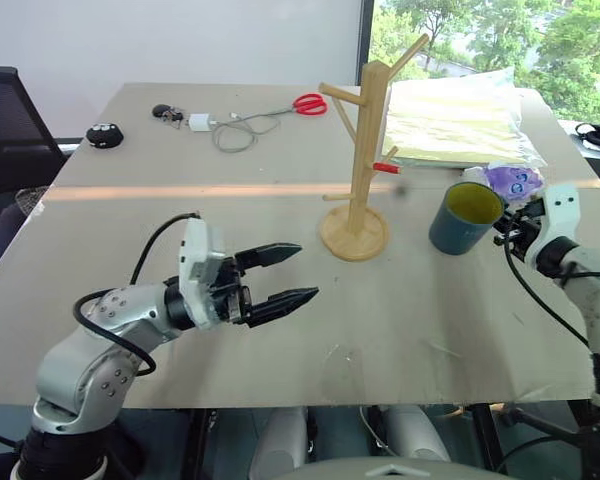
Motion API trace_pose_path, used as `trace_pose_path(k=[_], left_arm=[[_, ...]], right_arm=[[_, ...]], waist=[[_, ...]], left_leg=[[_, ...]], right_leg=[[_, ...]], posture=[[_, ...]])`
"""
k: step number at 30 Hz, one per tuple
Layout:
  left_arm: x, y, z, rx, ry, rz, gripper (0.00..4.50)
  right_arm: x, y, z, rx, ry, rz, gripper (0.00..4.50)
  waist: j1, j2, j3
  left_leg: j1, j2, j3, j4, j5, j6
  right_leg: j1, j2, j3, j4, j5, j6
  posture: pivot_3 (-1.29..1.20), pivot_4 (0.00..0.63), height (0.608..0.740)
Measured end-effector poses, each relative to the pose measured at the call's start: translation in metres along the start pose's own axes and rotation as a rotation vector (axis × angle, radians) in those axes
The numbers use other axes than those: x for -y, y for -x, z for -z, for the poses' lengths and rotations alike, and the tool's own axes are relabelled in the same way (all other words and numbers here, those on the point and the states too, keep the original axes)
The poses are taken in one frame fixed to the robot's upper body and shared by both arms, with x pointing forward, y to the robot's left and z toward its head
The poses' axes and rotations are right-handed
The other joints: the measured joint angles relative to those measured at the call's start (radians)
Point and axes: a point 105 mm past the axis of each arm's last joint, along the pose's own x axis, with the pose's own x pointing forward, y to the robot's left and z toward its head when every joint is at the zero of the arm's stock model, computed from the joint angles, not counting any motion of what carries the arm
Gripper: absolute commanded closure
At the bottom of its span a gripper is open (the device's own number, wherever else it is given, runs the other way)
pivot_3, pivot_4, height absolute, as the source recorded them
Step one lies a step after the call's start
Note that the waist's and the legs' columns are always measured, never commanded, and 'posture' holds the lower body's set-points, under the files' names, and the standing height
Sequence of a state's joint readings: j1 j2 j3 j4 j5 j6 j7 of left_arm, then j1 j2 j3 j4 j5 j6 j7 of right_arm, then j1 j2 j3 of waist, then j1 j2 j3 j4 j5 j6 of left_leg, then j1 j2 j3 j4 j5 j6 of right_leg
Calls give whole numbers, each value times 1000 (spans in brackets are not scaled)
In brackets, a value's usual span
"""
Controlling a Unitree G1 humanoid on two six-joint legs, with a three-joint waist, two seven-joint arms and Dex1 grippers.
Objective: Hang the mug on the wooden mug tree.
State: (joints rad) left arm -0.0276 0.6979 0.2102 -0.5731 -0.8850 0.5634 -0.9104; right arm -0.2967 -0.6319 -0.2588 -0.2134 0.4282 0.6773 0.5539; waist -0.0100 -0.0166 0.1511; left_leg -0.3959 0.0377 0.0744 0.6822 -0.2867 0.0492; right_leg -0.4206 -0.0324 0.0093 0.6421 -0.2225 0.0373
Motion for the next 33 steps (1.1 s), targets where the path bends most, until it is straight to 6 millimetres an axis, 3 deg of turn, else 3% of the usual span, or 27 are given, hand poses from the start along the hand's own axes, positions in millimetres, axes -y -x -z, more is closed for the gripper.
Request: trace_pose_path(k=[5,11,15,23,30,33], left_arm=[[0,14,2,12,30,-44,656],[3,35,-5,41,37,-50,656],[4,43,-2,43,60,-59,656],[3,43,-2,48,60,-80,656],[3,40,-3,52,56,-104,656],[4,38,-5,58,49,-109,656]], right_arm=[[-41,17,-41,27,123,-207,4475],[-87,8,-91,65,230,-299,4475],[-106,-2,-96,29,255,-326,4475],[-120,-16,-109,26,273,-321,4475],[-132,-39,-99,-28,241,-335,4475],[-127,-47,-90,-68,273,-311,3146]], waist=[[-2,0,0],[-4,0,0],[3,-1,1],[-3,-1,1],[-4,-1,1],[0,-1,1]], left_leg=[[0,0,0,0,0,0],[1,1,0,0,0,0],[-3,0,-1,0,1,-1],[-3,0,0,0,0,-1],[-3,0,1,0,0,-1],[-3,-1,1,0,1,-1]], right_leg=[[0,0,-1,0,-1,-1],[-1,-1,-1,1,-2,-4],[-2,-3,-3,0,-2,-4],[-3,-3,-3,-1,-2,-4],[-3,-3,-3,0,-2,-4],[-3,-3,-3,-1,-2,-4]], posture=[[0,150,740],[0,150,740],[0,150,740],[0,150,740],[0,150,740],[0,150,740]])
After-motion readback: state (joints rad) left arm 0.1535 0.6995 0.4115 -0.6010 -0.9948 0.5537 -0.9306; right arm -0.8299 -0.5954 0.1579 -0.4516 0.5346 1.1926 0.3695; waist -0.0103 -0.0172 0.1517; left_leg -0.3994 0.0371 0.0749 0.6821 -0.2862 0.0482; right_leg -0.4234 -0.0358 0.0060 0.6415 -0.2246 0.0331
